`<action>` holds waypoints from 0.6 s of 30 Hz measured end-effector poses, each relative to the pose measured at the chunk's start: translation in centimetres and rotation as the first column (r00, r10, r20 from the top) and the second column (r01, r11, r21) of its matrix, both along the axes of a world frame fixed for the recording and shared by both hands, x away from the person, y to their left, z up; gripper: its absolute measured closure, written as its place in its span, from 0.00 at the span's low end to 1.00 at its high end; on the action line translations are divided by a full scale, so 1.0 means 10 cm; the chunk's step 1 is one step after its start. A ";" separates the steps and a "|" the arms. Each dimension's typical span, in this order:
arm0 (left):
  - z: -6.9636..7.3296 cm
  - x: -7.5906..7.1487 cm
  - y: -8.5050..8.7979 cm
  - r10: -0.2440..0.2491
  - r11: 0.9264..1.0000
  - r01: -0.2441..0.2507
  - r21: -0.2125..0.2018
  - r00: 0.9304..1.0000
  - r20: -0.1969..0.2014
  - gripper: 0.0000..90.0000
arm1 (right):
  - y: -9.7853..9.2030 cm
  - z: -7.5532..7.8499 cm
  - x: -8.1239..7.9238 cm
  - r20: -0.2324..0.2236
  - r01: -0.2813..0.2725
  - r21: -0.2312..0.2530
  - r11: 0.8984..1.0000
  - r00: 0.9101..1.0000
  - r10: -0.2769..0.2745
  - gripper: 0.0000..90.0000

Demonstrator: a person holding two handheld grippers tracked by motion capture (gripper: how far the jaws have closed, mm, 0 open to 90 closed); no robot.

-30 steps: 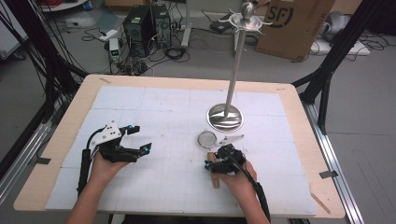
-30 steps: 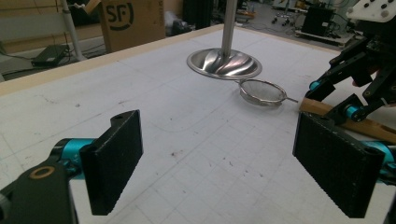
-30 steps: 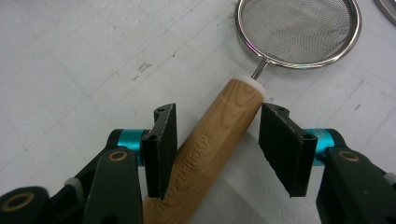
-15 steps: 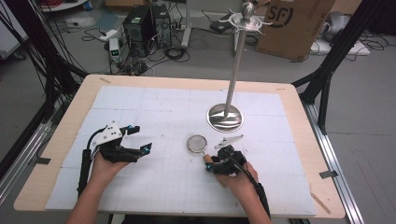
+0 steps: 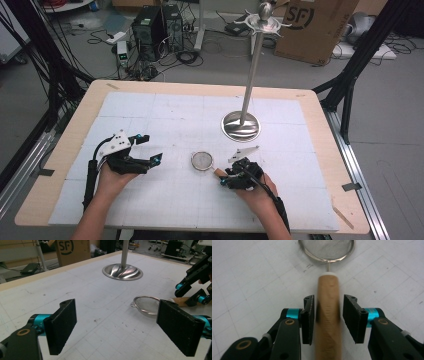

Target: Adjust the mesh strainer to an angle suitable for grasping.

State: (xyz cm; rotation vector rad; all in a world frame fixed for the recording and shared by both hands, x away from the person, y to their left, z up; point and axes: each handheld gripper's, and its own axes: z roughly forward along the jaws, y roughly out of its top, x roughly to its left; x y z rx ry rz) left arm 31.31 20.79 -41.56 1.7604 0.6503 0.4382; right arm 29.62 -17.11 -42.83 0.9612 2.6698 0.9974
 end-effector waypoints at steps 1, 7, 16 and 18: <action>0.00 0.00 0.00 0.000 1.000 0.000 0.000 1.000 0.000 0.19 | 0.00 0.00 0.00 0.002 0.002 -0.005 1.000 1.000 -0.002 0.66; 0.00 0.00 0.00 0.000 1.000 0.000 0.002 1.000 0.000 0.19 | 0.05 -0.01 -0.04 0.025 -0.014 -0.061 0.998 1.000 0.016 0.73; 0.00 0.00 0.01 0.005 1.000 -0.005 0.003 1.000 0.004 0.19 | 0.11 -0.02 -0.01 0.045 -0.029 -0.060 0.998 0.998 0.032 0.74; 0.01 0.00 0.01 0.004 1.000 -0.004 0.003 1.000 0.005 0.19 | 0.14 -0.02 0.00 0.046 -0.035 -0.054 0.998 0.998 0.037 0.74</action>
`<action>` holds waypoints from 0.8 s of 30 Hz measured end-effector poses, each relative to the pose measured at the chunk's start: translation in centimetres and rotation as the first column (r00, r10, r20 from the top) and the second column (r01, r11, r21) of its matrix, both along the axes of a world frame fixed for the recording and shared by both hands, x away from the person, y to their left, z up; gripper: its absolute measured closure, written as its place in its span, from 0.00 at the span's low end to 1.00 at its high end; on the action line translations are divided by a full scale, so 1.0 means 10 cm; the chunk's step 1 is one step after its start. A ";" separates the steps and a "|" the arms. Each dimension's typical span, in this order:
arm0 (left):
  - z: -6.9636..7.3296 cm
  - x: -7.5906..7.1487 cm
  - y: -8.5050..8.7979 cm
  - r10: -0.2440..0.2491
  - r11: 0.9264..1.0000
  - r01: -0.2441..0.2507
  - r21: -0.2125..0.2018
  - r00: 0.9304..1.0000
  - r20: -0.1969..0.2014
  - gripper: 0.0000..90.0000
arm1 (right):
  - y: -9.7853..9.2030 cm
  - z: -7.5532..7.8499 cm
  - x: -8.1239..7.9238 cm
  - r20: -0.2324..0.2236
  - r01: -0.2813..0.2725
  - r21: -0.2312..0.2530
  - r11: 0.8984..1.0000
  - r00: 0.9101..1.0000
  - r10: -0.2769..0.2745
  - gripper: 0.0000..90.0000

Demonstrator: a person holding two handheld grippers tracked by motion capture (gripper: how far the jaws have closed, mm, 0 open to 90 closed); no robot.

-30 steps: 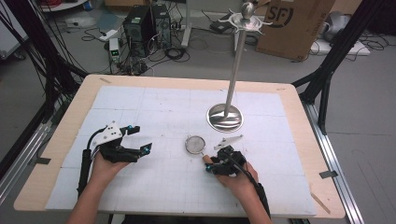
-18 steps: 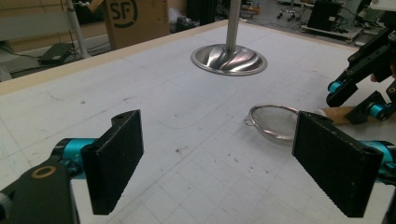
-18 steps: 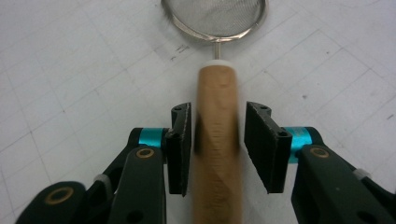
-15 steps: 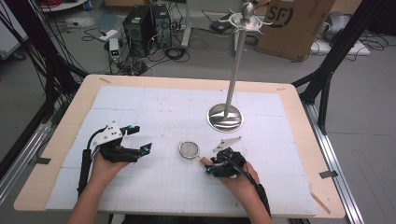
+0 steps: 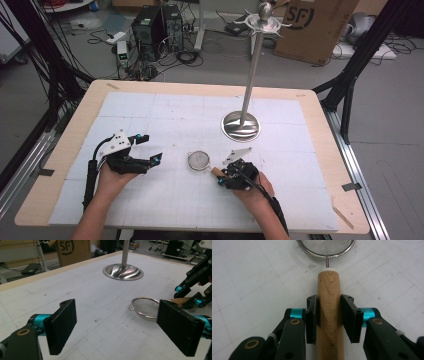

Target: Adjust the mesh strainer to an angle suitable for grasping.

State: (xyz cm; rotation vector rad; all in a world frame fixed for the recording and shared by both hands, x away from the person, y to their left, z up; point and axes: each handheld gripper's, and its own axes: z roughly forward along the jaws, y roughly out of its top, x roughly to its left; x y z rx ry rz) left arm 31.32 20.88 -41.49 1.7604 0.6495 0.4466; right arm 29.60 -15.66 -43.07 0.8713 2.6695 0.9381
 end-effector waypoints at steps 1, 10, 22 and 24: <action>0.00 0.00 0.00 0.001 1.000 -0.001 -0.003 1.000 -0.002 0.19 | 0.02 0.00 0.01 0.002 -0.008 0.006 1.000 1.000 0.008 0.74; 0.01 -0.01 0.02 0.004 1.000 -0.004 -0.008 1.000 0.001 0.19 | 0.34 0.00 -0.03 -0.001 -0.135 0.030 0.990 0.991 0.136 0.75; 0.00 0.00 0.00 -0.002 1.000 0.002 -0.003 1.000 -0.003 0.19 | 0.63 0.00 -0.06 -0.002 -0.211 0.033 0.977 0.977 0.211 0.76; 0.01 0.00 0.01 0.000 1.000 0.000 -0.005 1.000 -0.002 0.19 | 0.69 0.00 -0.07 0.001 -0.229 0.031 0.973 0.973 0.229 0.76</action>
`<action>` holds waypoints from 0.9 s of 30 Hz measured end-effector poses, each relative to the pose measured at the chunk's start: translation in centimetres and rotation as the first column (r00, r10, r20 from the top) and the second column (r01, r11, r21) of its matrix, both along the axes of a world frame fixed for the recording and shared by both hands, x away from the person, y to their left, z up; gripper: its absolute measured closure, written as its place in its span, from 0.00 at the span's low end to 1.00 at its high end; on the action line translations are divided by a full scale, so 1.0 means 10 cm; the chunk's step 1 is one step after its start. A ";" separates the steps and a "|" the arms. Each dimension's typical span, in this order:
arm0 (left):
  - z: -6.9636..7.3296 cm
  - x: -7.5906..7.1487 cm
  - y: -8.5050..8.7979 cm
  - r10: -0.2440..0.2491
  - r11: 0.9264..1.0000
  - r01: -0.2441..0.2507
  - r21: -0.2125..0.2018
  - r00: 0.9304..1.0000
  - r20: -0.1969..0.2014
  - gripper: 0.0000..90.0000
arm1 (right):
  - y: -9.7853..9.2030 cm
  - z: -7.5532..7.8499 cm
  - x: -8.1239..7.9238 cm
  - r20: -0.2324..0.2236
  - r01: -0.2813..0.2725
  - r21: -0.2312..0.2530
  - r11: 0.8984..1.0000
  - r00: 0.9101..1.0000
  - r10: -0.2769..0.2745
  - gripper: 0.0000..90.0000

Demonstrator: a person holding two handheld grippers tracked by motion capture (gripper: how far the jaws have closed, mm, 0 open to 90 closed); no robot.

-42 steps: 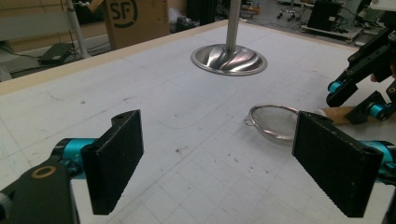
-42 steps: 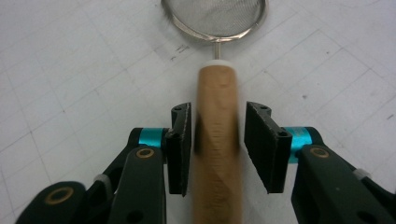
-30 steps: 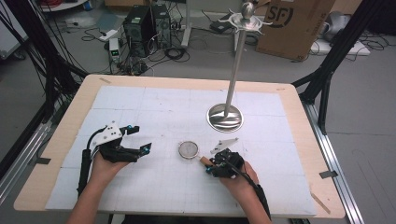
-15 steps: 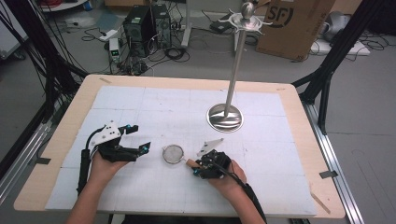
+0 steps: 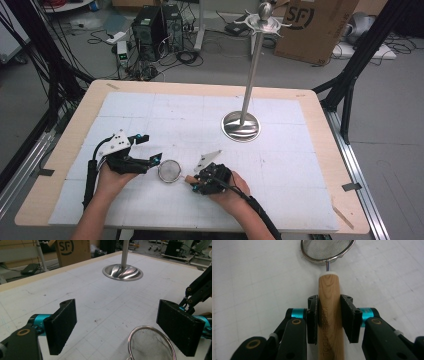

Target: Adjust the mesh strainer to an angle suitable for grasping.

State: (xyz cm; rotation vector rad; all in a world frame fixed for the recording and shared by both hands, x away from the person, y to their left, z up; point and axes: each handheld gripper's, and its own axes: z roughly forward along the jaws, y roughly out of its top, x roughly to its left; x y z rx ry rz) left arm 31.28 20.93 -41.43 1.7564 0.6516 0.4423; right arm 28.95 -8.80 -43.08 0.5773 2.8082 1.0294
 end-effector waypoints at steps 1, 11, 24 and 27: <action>0.00 0.00 0.00 0.001 1.000 -0.001 -0.001 1.000 0.001 0.19 | 0.02 0.00 0.00 0.001 -0.002 -0.001 1.000 1.000 0.002 0.76; 0.00 0.00 0.01 0.000 1.000 0.000 0.005 1.000 -0.001 0.19 | -0.07 0.02 -0.04 0.014 0.027 -0.034 0.999 1.000 -0.026 0.64; -0.01 0.01 0.01 0.007 1.000 -0.006 0.012 1.000 -0.005 0.19 | -0.47 0.00 0.00 0.001 0.136 -0.028 0.990 0.991 -0.136 0.61; -0.01 0.00 0.00 0.007 1.000 -0.007 0.012 1.000 -0.007 0.19 | -0.51 0.00 0.05 -0.006 0.160 -0.016 0.987 0.987 -0.160 0.61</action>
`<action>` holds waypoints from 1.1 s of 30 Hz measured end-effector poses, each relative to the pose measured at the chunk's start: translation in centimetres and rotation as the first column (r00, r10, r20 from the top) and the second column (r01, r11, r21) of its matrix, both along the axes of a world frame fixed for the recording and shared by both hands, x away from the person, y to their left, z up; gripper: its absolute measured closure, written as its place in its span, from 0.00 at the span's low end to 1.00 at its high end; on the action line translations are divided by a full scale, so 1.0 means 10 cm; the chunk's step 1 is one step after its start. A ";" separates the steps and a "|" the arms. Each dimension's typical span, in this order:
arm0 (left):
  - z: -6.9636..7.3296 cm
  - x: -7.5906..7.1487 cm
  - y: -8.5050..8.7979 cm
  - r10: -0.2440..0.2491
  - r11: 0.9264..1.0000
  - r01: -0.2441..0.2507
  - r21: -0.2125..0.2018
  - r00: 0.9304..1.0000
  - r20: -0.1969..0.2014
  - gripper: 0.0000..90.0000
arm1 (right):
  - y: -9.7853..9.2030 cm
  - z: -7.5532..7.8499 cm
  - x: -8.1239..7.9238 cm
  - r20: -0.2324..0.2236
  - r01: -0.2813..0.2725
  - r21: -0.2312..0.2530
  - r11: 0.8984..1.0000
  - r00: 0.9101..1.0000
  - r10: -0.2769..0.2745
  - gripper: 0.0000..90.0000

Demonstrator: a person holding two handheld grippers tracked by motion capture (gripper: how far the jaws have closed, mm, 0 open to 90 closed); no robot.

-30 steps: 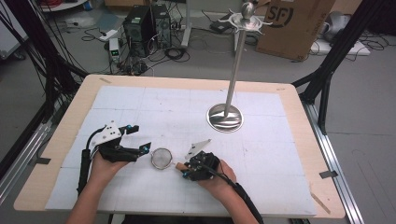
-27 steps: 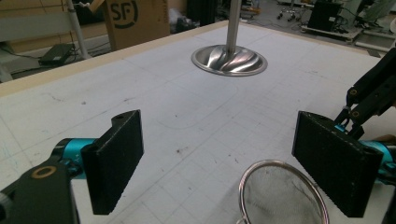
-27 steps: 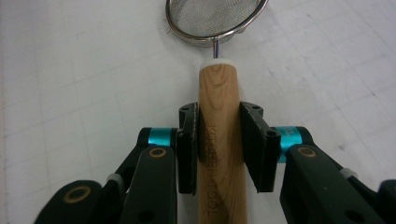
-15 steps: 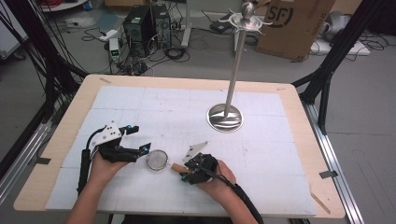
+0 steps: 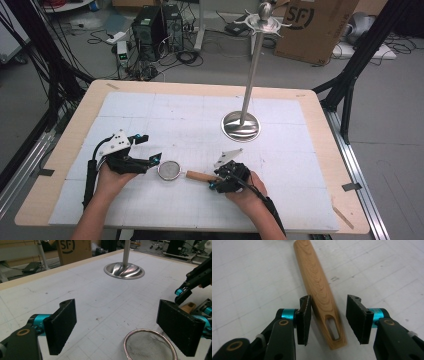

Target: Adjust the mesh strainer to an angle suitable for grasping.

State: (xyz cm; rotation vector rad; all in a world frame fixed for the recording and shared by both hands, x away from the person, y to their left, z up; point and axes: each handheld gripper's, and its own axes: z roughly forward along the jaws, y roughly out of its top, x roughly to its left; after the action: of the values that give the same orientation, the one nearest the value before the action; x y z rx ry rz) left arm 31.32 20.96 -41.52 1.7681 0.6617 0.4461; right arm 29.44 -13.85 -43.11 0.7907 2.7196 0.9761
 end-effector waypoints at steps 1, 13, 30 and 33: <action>0.00 0.00 0.00 0.000 1.000 0.000 0.000 1.000 0.000 0.19 | -0.01 0.00 0.02 0.003 0.008 0.003 1.000 1.000 -0.008 0.61; 0.00 0.00 -0.02 -0.009 1.000 0.009 -0.008 1.000 0.001 0.19 | -0.03 -0.03 0.28 0.041 0.097 0.035 0.995 0.994 -0.099 0.58; 0.00 0.00 -0.01 -0.004 1.000 0.004 -0.009 1.000 -0.001 0.19 | 0.02 -0.04 0.36 0.050 0.049 0.011 0.999 0.997 -0.050 0.69; 0.00 0.00 -0.01 -0.004 1.000 0.004 -0.010 1.000 -0.002 0.19 | 0.08 -0.04 0.34 0.065 -0.014 0.015 1.000 0.998 0.013 0.71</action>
State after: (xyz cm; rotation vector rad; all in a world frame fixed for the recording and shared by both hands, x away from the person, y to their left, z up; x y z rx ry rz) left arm 31.33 20.91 -41.50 1.7607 0.6606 0.4381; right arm 32.83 -13.07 -43.54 0.7310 2.6685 1.0088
